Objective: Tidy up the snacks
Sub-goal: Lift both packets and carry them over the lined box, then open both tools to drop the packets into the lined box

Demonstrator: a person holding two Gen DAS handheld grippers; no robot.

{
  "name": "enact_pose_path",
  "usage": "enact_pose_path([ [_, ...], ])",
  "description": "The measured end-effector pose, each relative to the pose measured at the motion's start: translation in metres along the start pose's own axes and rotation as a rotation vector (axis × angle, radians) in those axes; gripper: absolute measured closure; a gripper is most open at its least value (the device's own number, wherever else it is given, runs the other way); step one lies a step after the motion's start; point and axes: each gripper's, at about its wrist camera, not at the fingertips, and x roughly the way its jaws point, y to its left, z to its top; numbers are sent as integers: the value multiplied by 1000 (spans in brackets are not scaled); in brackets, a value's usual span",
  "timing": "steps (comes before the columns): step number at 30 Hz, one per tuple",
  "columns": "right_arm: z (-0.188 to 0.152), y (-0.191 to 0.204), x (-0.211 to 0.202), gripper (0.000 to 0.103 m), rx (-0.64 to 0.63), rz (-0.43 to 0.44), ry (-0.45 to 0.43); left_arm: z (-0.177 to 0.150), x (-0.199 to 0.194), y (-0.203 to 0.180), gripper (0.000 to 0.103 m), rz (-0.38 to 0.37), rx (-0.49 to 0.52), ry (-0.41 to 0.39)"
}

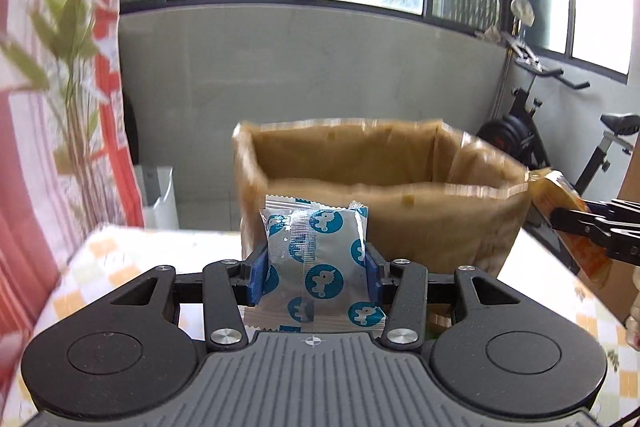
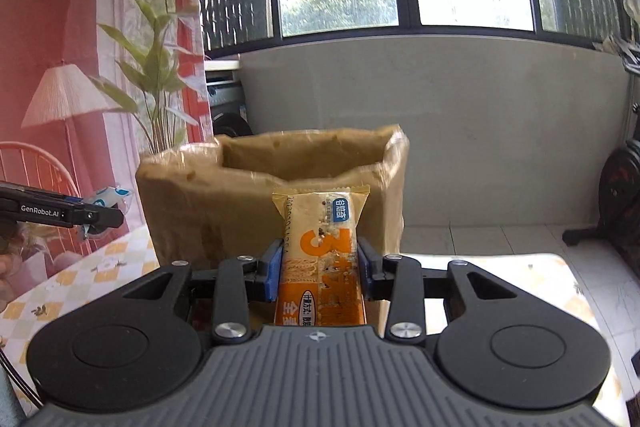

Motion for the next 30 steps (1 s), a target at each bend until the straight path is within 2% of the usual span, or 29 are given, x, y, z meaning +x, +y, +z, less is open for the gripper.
enact_pose_path([
  [4, 37, 1, 29, 64, -30, 19, -64, 35, 11, -5, 54, -25, 10, -57],
  [8, 60, 4, 69, 65, -4, 12, -49, 60, 35, -12, 54, -1, 11, -82],
  [11, 64, 8, 94, 64, -4, 6, -22, 70, 61, -14, 54, -10, -18, -56],
  [16, 60, 11, 129, 64, 9, 1, 30, 75, 101, -22, 53, 49, 24, -7],
  [19, 56, 9, 142, 62, 31, -5, 71, 73, 113, -25, 52, 38, 18, 21],
  [22, 52, 4, 141, 60, 58, -24, 90, 72, 121, -25, 43, 44, 8, 44],
  [24, 52, 3, 133, 55, 52, -30, 77, 70, 117, -23, 36, 59, 13, 28],
  [30, 48, 4, 101, 46, 35, -19, 41, 68, 82, -7, 23, 39, -15, -16],
])
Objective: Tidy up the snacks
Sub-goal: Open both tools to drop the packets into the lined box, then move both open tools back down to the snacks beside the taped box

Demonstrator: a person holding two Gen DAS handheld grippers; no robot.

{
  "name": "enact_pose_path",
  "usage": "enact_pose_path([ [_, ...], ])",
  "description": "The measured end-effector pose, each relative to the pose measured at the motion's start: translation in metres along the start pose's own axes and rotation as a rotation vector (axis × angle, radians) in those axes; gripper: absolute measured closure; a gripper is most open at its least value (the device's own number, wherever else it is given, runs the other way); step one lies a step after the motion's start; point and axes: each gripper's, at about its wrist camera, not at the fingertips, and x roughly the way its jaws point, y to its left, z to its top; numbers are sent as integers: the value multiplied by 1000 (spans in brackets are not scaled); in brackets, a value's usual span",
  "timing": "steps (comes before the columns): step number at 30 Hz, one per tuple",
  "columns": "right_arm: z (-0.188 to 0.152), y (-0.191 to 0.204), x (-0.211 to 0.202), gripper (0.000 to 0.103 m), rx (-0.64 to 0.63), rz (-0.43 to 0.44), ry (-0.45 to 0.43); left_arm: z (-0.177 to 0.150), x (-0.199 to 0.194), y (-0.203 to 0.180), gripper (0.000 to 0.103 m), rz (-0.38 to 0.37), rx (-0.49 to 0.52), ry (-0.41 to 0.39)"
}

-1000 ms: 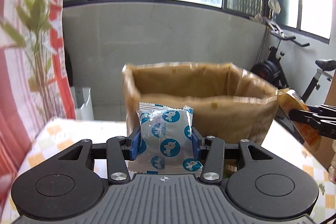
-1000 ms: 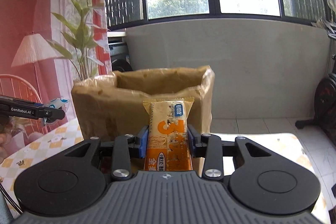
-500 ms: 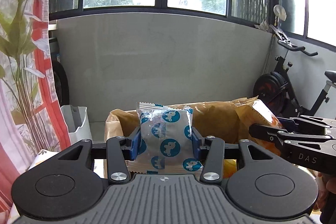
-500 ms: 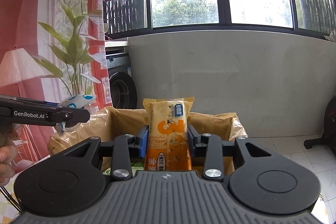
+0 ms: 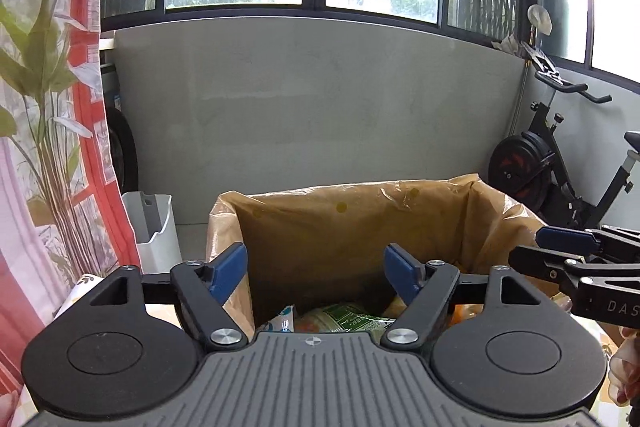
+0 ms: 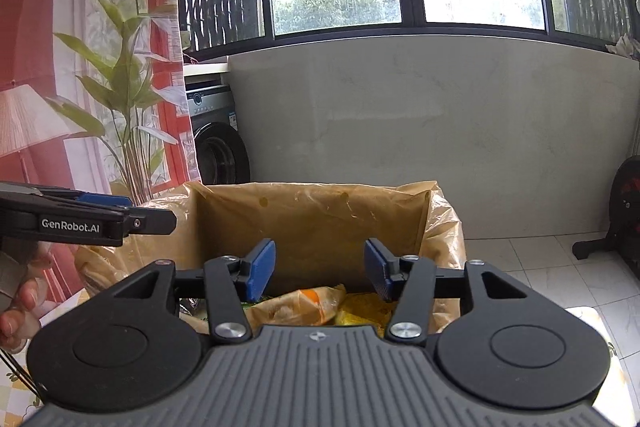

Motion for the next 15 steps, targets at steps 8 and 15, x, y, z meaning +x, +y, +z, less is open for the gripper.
enact_pose_path([
  [8, -19, 8, -57, 25, -83, 29, -83, -16, -59, 12, 13, 10, -41, -38],
  [15, -53, 1, -88, 7, -91, 22, -99, -49, -95, 8, 8, 49, -64, -63],
])
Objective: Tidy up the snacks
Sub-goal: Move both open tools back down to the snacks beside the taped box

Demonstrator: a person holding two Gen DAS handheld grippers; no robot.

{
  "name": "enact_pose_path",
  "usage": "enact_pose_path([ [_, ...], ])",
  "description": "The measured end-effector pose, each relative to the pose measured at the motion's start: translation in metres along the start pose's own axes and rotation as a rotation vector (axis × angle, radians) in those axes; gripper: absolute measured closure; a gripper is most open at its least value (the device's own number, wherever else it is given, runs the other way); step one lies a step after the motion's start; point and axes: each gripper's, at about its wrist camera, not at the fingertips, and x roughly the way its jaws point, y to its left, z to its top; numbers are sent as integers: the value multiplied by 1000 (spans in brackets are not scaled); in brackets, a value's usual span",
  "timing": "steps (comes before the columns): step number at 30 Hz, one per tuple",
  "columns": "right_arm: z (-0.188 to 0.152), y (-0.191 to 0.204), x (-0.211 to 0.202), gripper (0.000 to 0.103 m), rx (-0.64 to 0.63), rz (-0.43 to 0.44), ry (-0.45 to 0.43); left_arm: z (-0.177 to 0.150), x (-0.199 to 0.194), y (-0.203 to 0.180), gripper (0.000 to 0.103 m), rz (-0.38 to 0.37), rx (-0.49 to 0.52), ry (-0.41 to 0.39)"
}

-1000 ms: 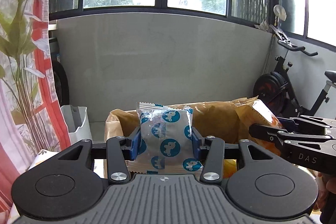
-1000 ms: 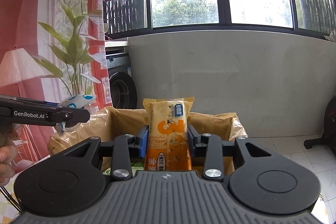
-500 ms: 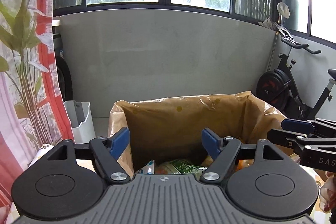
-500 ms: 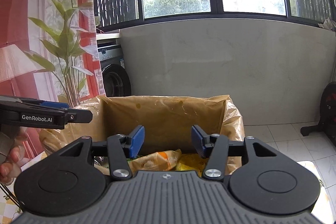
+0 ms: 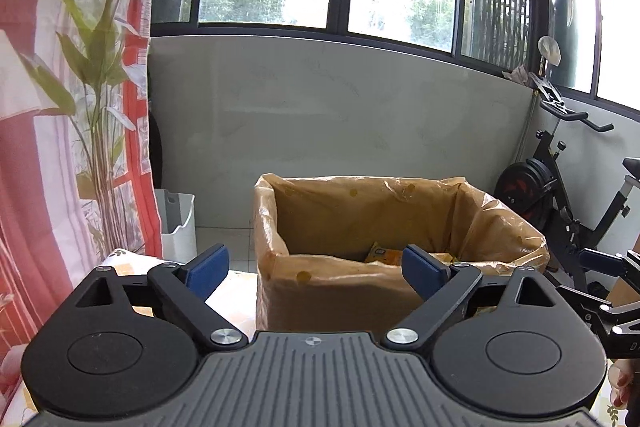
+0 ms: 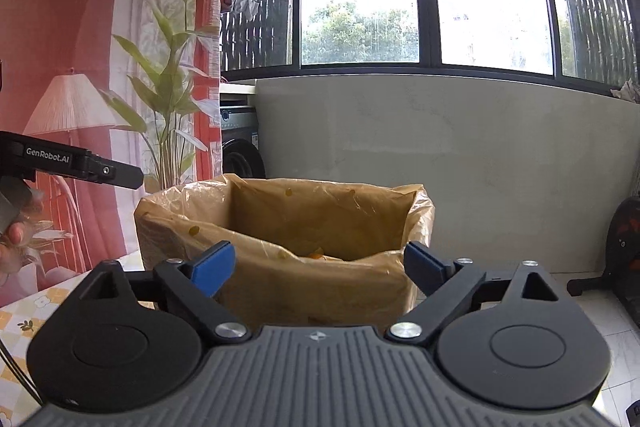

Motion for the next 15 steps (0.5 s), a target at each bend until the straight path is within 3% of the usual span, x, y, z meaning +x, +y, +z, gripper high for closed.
enact_pose_path([
  [8, -53, -5, 1, 6, 51, -23, 109, -46, -5, 0, 8, 11, -62, 63],
  [15, -102, 3, 21, 5, 58, -3, 242, -81, 5, -14, 8, 50, -11, 133],
])
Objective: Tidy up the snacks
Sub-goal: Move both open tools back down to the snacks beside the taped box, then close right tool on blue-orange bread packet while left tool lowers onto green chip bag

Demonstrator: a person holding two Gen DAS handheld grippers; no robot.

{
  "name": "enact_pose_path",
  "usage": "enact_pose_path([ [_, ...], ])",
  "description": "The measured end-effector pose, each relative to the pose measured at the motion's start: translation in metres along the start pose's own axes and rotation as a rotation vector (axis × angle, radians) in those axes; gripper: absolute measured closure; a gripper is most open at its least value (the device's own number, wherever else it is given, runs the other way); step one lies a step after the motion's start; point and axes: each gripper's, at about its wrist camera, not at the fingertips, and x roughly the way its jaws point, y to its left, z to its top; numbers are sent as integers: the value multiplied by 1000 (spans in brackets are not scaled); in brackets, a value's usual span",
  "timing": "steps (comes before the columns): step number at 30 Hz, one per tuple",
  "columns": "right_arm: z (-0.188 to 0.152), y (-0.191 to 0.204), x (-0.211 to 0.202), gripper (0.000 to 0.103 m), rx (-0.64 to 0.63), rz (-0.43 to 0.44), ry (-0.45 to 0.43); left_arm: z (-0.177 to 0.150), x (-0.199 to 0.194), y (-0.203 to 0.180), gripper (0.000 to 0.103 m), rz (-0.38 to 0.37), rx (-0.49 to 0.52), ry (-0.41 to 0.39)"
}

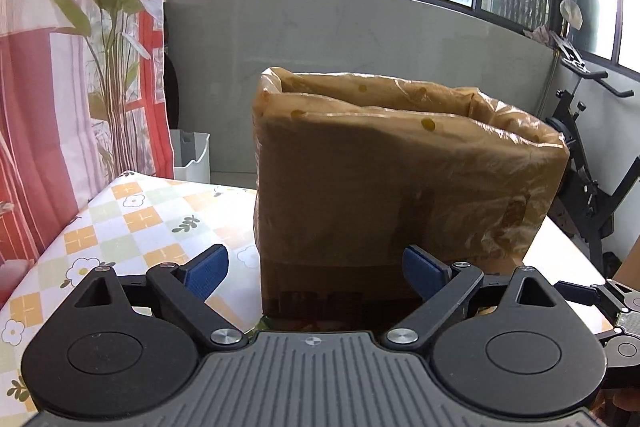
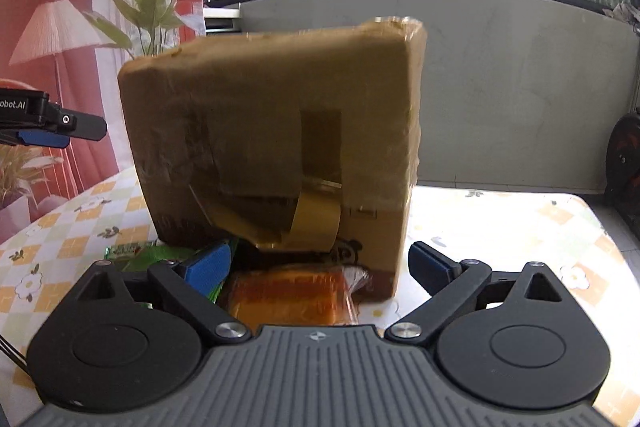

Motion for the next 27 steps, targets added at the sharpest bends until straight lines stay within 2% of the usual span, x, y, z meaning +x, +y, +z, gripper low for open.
enact_pose_path([
  [3, -12, 2, 10, 5, -17, 17, 26, -10, 4, -5, 8, 14, 8, 10],
  [6, -22, 3, 17, 6, -24, 33, 45, -21, 8, -10, 8, -2, -2, 42],
  [11, -34, 5, 20, 6, -39, 43, 18, -36, 17, -13, 9, -8, -4, 94],
  [18, -39, 9, 14, 16, -82, 44, -4, -51, 27, -25, 9, -44, 20, 152],
  [27, -39, 5, 13, 19, -50, 54, -6, -60, 32, -31, 9, -71, 28, 185],
])
